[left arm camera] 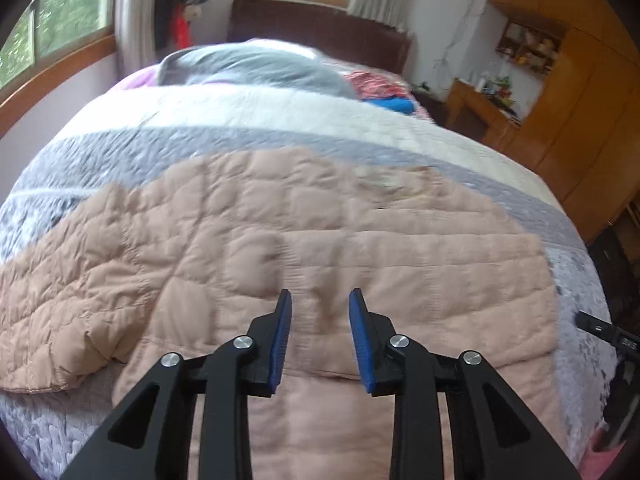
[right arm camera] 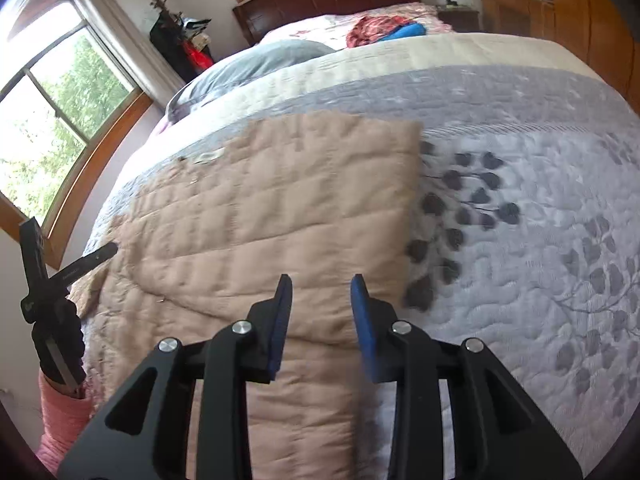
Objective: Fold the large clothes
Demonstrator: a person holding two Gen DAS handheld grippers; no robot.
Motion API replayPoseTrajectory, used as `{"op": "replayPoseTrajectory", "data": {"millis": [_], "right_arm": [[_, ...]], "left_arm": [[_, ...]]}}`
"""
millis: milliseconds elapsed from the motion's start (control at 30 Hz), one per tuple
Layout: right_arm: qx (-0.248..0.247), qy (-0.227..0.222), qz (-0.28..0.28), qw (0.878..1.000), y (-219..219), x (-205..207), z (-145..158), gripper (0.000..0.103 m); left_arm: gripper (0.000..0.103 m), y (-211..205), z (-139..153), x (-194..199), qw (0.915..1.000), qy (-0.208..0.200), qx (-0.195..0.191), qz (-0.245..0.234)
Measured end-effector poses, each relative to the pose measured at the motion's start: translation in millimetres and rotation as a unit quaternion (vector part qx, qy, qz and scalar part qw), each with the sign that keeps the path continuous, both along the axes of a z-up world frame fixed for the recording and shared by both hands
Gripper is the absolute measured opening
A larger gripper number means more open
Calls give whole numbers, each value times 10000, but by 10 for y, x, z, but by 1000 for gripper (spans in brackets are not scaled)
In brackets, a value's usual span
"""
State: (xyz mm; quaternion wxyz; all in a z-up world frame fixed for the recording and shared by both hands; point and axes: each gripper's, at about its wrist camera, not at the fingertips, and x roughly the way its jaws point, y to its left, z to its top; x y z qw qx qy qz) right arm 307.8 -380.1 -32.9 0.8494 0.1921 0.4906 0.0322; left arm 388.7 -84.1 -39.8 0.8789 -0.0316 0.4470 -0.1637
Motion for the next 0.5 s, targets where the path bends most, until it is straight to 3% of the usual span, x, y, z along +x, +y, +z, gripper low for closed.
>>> {"op": "replayPoseTrajectory", "data": {"millis": [133, 300, 500], "right_arm": [[-152, 354, 105, 9992, 305, 207, -130, 31], [-341, 781, 39, 9963, 412, 398, -486, 28], [-203, 729, 1, 9971, 358, 396, -631, 28]], "left_arm": [[30, -351, -105, -59, 9990, 176, 200, -364], [30, -586, -556, 57, 9957, 599, 530, -478], [31, -598, -704, 31, 9957, 413, 520, -648]]}}
